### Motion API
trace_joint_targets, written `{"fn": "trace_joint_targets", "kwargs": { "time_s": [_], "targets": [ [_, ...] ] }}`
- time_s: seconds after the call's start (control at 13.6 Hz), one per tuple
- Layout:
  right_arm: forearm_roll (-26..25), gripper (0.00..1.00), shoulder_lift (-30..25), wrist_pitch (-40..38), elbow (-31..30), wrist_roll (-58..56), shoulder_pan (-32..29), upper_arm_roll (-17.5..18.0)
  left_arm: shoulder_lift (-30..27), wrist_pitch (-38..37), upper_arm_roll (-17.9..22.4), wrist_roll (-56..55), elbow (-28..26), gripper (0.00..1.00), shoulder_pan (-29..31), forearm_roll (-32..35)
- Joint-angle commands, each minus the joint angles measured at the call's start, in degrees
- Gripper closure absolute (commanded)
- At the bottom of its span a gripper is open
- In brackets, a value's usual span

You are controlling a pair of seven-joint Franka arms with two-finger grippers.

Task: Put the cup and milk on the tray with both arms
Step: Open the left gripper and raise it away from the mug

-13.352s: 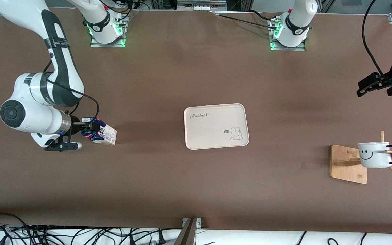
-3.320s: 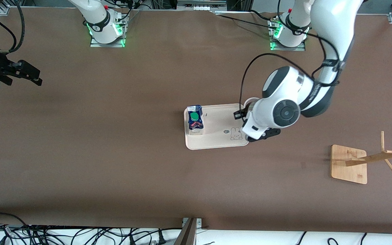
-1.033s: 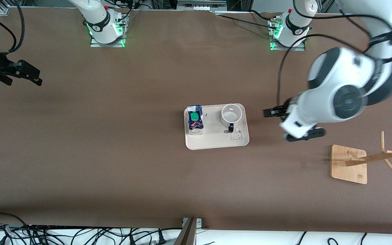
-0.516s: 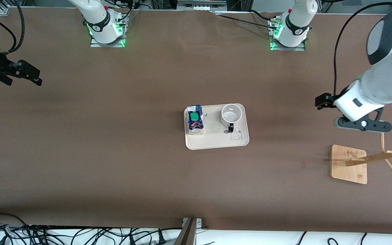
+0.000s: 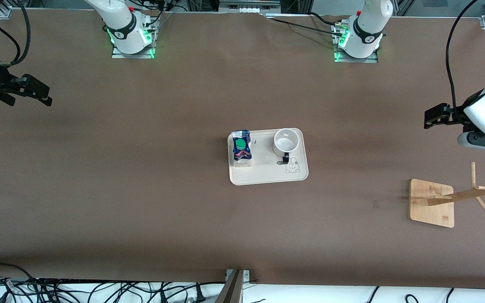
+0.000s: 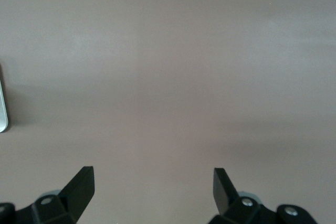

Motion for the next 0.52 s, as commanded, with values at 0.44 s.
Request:
{"fn": "trace_joint_targets", "kwargs": {
  "time_s": [0.44],
  "targets": [
    [1.1,0.0,0.2,-0.5,1.0,-0.5,-0.1,0.0,-14.7,10.5,9.5,2.6,-17.8,0.0,-6.0,-6.6]
  ]
}}
